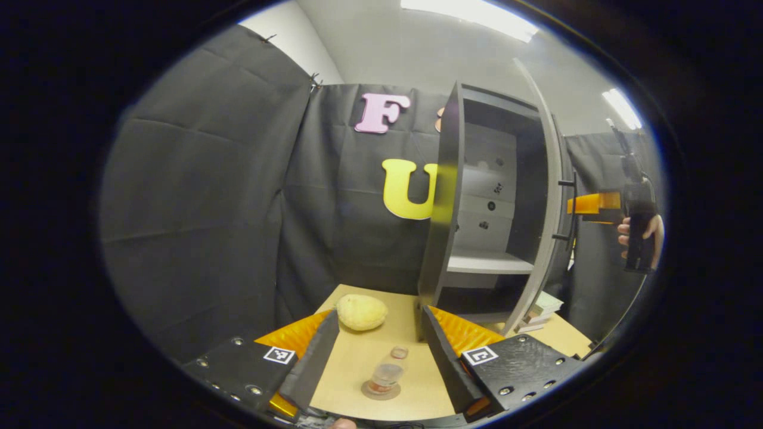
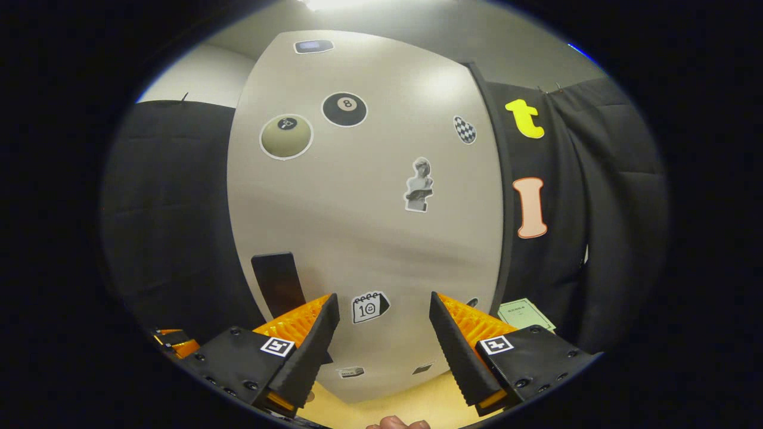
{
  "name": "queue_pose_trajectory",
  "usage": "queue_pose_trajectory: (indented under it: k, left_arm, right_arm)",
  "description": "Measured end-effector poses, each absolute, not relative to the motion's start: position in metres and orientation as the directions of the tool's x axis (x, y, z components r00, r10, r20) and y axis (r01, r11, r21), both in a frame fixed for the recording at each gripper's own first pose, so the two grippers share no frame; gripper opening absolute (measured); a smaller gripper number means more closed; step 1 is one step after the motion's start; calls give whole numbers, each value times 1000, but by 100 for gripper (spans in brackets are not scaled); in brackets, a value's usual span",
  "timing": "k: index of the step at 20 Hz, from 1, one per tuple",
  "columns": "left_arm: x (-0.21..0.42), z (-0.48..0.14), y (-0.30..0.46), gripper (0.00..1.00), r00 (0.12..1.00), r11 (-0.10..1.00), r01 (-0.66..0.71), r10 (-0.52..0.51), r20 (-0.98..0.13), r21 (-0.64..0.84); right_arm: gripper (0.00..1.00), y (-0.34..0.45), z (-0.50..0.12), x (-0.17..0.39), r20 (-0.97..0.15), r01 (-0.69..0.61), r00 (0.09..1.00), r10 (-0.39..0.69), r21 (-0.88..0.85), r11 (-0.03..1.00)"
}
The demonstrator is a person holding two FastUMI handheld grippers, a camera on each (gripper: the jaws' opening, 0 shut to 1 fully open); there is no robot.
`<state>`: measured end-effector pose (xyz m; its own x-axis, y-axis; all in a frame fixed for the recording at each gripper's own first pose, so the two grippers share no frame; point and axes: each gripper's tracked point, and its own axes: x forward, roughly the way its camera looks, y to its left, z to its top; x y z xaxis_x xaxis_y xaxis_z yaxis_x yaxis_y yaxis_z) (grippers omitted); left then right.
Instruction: Open the cabinet door with the right hand, grasp the bottle in the cabinet with the left hand and place it on the coaster, then close the cabinet door with the right hand.
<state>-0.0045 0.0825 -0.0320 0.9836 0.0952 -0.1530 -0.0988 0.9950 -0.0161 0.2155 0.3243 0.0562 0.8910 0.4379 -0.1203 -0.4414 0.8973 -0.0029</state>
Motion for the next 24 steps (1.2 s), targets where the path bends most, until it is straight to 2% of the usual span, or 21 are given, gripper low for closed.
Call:
queue_pose_trajectory:
  k: [1, 2, 3, 5, 7, 9, 10, 16, 17, 18, 21, 24]
  left_arm:
    - [-5, -34, 89, 86, 981, 993, -114, 109, -159, -22]
    - [-4, -39, 96, 83, 978, 991, -129, 122, -170, -33]
    - [-3, -42, 102, 86, 975, 989, -143, 132, -181, -48]
    - [3, -44, 105, 83, 972, 986, -147, 128, -197, -80]
    - [11, -44, 102, 89, 973, 987, -135, 115, -199, -91]
    - [25, -37, 92, 83, 974, 989, -129, 112, -197, -77]
    - [32, -31, 84, 86, 976, 990, -126, 112, -187, -67]
    - [57, 11, 17, 84, 989, 993, -109, 103, -109, -51]
    - [62, 16, 4, 86, 990, 994, -101, 96, -100, -50]
    - [66, 20, -9, 84, 992, 995, -90, 86, -93, -41]
    - [77, 32, -49, 86, 996, 999, -40, 41, -79, 18]
    - [90, 46, -89, 83, 998, 999, -7, 9, -57, 40]
  right_arm:
    - [97, 334, 56, 221, -130, -451, 885, 448, 2, 892]
    - [98, 343, 55, 227, -147, -460, 878, 456, 8, 888]
    - [98, 349, 56, 235, -154, -465, 874, 460, 6, 885]
    - [97, 358, 59, 248, -158, -472, 872, 464, -15, 882]
    - [98, 362, 57, 243, -160, -474, 870, 467, -6, 881]
    - [98, 355, 60, 242, -150, -487, 862, 485, 21, 873]
    - [98, 347, 60, 242, -150, -492, 858, 491, 31, 870]
    - [98, 261, 59, 248, -156, -459, 877, 454, 3, 888]
    - [98, 245, 61, 249, -152, -449, 883, 444, 1, 894]
    - [98, 230, 62, 250, -149, -442, 887, 437, -2, 897]
    - [98, 192, 70, 250, -125, -438, 893, 432, -20, 899]
    - [98, 159, 72, 248, -97, -418, 906, 413, -47, 907]
